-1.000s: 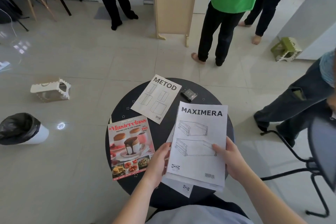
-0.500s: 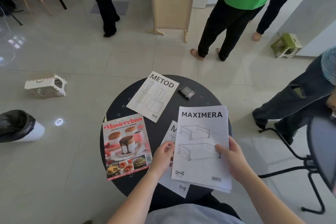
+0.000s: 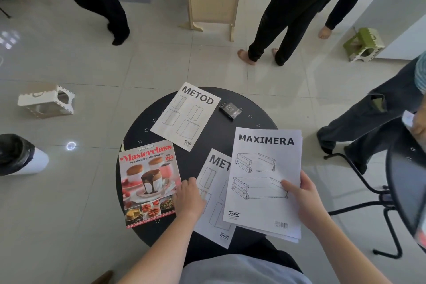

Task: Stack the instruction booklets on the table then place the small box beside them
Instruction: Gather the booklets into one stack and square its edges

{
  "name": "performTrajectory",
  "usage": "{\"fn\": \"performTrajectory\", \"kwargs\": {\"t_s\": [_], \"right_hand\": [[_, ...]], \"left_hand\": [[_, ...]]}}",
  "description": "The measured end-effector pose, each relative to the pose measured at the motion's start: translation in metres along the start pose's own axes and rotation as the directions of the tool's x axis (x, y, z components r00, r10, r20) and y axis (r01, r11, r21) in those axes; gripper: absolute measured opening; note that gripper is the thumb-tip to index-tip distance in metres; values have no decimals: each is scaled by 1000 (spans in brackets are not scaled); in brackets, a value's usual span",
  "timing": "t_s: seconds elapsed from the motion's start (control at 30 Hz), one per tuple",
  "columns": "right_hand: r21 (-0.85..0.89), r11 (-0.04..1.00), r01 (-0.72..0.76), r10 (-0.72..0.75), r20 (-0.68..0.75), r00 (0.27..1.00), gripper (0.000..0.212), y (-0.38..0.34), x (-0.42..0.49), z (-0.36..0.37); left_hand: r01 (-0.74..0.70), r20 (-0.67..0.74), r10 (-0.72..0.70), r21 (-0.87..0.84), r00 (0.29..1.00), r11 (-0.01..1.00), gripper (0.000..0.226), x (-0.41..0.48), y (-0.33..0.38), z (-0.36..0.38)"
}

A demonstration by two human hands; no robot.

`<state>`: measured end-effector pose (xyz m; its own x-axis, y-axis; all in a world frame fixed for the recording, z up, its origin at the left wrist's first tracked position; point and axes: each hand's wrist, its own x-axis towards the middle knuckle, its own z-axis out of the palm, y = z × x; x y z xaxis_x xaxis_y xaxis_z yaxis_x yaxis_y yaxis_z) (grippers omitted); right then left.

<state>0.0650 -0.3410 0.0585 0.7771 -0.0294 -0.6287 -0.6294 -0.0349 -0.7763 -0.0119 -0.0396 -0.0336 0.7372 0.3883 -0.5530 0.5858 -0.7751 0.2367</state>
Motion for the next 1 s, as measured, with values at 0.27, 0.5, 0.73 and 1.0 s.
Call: {"fn": "performTrajectory", "kwargs": {"t_s": [0.27,0.5,0.73,1.0], "right_hand": [[19,999,-32,33,-14,999,45,11,3,-3],[77,996,-44,45,-7,999,44,17,-5,1],[139,988,-63,62,12,998,42,15,-14,17],[173,985,-20,18,13,1000,36,9,-21,42]], "left_hand": [[3,-18,-4,-30,1000,1000,35,2,-2,9],[-62,64,102,-454,993,889,26,-6,-12,-15],[-104,-22,126,-720,992,686,29,-35,-12,-59],[-67,-17,112,-890,994,451,16,-49,-15,-77]]}}
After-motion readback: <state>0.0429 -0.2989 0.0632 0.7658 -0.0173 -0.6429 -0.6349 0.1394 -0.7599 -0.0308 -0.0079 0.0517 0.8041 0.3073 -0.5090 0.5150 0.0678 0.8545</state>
